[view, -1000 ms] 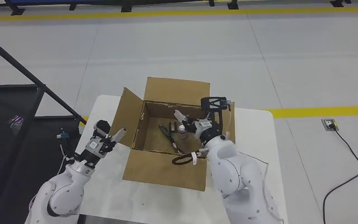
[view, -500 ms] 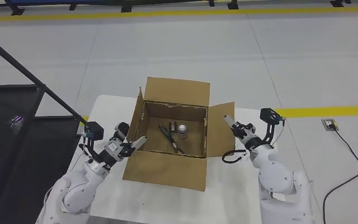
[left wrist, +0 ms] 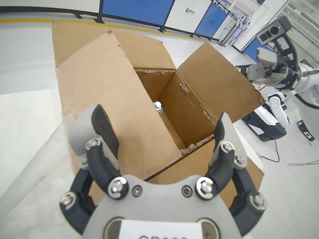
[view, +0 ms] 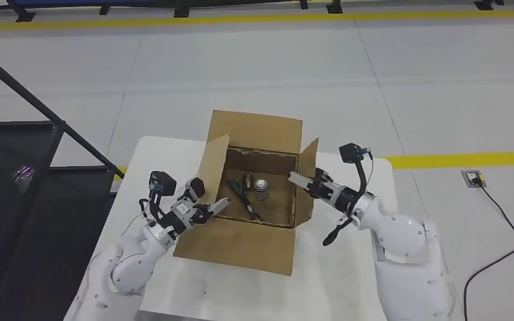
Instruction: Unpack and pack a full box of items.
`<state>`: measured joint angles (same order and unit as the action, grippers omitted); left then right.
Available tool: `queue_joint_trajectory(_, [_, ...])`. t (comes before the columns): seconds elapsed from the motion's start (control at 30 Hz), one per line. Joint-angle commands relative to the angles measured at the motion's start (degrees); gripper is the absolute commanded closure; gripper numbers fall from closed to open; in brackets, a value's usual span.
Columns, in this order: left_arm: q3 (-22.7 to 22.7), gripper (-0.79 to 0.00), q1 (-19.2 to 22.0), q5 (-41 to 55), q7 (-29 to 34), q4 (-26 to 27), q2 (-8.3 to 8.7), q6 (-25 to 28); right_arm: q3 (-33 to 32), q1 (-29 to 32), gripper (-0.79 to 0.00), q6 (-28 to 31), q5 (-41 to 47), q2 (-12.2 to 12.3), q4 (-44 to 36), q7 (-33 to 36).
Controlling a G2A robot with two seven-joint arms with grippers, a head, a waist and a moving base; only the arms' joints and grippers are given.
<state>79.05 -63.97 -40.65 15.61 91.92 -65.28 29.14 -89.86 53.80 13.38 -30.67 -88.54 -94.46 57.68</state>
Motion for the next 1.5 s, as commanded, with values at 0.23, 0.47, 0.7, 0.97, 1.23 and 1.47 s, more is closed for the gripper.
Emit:
queue_joint_trajectory(0.23, [-3.5,-0.785,2.9,0.8,1.4,-3.6,-0.65,-3.8,7.5,-6.8,-0.785,2.7,3.1,0.1,9.9,-1.4])
queue_joint_trajectory(0.47, [-5.3,-0.785,4.2,0.9,1.3,-5.2,-1.12,-6.7,13.5,-11.7,-0.785,1.6,-0.1,-0.1,19.3,-5.1])
queue_joint_trajectory(0.7, [-5.9,-0.785,4.8,1.1,1.2,-6.0,-1.44,-9.8,15.9,-13.2,-0.785,0.3,-2.6,0.0,23.3,-9.3])
queue_joint_trajectory(0.97, [-4.0,-0.785,3.5,1.8,-1.0,-3.6,-1.31,-10.0,16.7,-13.5,-0.785,-0.1,-2.4,0.5,24.5,-10.5])
queue_joint_trajectory(1.23, [5.8,-0.785,-2.8,4.3,-1.1,5.0,0.13,-7.6,17.9,-14.3,-0.785,-0.1,-1.9,0.8,26.0,-11.6])
queue_joint_trajectory(1.47, [17.9,-0.785,-12.7,6.5,2.8,7.6,1.95,1.1,17.9,-14.1,-0.785,1.4,-1.5,1.2,23.6,-13.6])
